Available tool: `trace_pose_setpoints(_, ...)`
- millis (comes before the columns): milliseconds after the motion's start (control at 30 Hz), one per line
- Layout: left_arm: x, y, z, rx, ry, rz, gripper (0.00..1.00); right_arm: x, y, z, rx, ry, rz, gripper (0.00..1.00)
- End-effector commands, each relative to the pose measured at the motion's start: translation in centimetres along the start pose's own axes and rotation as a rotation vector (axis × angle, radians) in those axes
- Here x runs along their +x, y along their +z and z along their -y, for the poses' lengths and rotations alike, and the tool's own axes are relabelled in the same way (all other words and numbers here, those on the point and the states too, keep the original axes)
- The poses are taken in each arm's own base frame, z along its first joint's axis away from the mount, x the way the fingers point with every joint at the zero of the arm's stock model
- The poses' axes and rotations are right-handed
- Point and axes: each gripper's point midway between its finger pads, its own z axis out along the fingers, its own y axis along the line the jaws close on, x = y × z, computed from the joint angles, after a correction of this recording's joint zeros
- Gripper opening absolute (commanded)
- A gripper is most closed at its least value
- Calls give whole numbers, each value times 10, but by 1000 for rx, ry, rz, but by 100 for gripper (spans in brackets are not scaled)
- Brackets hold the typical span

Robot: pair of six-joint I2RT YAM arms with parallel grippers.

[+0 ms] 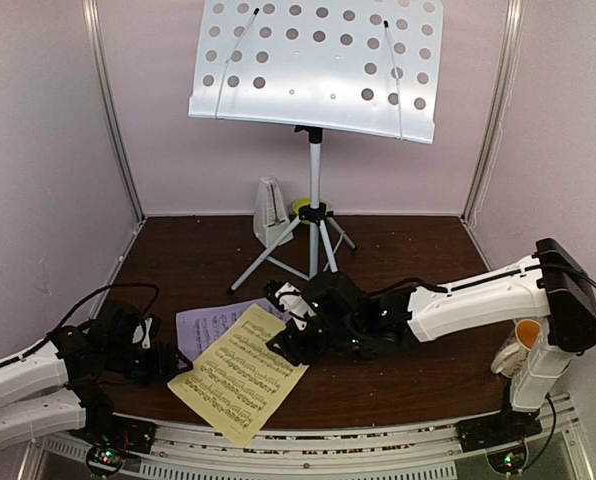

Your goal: Set up the instrument practice props

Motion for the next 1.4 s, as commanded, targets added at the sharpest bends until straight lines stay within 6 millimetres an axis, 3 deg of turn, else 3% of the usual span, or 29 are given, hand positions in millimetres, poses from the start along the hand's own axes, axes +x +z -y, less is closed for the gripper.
trace_pose_setpoints(0, 15, 7, -13, -14, -73, -49, 74, 1, 17, -8, -18, 2, -17, 62)
trace_pose_setpoints(233, 30, 19, -18, 11, -71, -110, 72, 23, 47, -9, -7, -5, -94, 56)
trace_pose_setpoints(500, 16, 10, 18, 164, 0, -73, 66, 43, 65, -12, -7, -15, -145, 48)
trace_pose_setpoints(767, 10, 5, 41, 263, 60, -68, 56, 55, 71, -10, 3, -23, -165, 44)
trace_pose_setpoints(1367, 2, 19, 61, 333, 100, -102, 44, 64, 77, -9, 4, -26, -182, 41)
